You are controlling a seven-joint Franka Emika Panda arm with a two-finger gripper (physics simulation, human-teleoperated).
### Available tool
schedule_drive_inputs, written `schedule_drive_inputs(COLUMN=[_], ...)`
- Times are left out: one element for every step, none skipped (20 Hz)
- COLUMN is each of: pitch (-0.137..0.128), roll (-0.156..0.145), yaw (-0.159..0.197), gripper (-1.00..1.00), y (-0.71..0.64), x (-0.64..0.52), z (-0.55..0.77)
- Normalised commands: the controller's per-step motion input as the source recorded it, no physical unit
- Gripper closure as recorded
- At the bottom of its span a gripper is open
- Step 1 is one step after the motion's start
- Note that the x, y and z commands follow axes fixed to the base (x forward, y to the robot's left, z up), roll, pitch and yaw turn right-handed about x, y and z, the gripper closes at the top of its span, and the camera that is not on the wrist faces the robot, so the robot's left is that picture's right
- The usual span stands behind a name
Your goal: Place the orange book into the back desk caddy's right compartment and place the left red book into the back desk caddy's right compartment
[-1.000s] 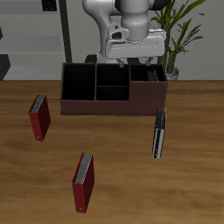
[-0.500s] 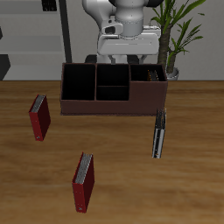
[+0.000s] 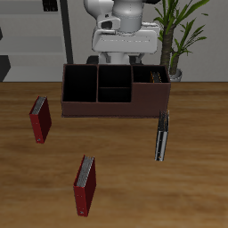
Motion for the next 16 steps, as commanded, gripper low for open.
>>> schedule_drive_inputs(pitch=[-0.016, 0.018, 0.083, 0.001, -0.017, -0.001, -0.029, 0.000, -0.017, -0.009, -0.023, -0.007, 0.073, -0.026, 0.013, 0.000], roll=[-0.064, -0.005, 0.051, -0.095, 0.054, -0.054, -0.034, 0.000, -0.027, -0.047, -0.038, -0.040, -0.012, -0.097, 0.018, 0.000], yaw=[0.058, 0.013, 0.054, -0.017, 0.050, 0.000, -0.006, 0.000, 0.003, -0.021, 0.006, 0.018, -0.044, 0.022, 0.031, 0.000], gripper=[-1.00, -1.00, -1.00, -1.00, -1.00, -1.00, -1.00, -1.00, -1.00, -1.00, -1.00, -1.00, -1.00, -1.00, -1.00, -1.00], y=[-0.16, -0.07, -0.01, -0.19, 0.05, -0.11, -0.07, 0.00, -0.07, -0.14, -0.08, -0.12, -0.13, -0.08, 0.13, 0.00], x=[0.23, 0.26, 0.29, 0.23, 0.19, 0.17, 0.15, 0.00, 0.20, 0.15, 0.21, 0.19, 0.40, 0.26, 0.22, 0.00], z=[0.12, 0.02, -0.01, 0.06, 0.08, 0.10, 0.11, 0.00, 0.14, 0.10, 0.12, 0.01, 0.00, 0.04, -0.06, 0.00])
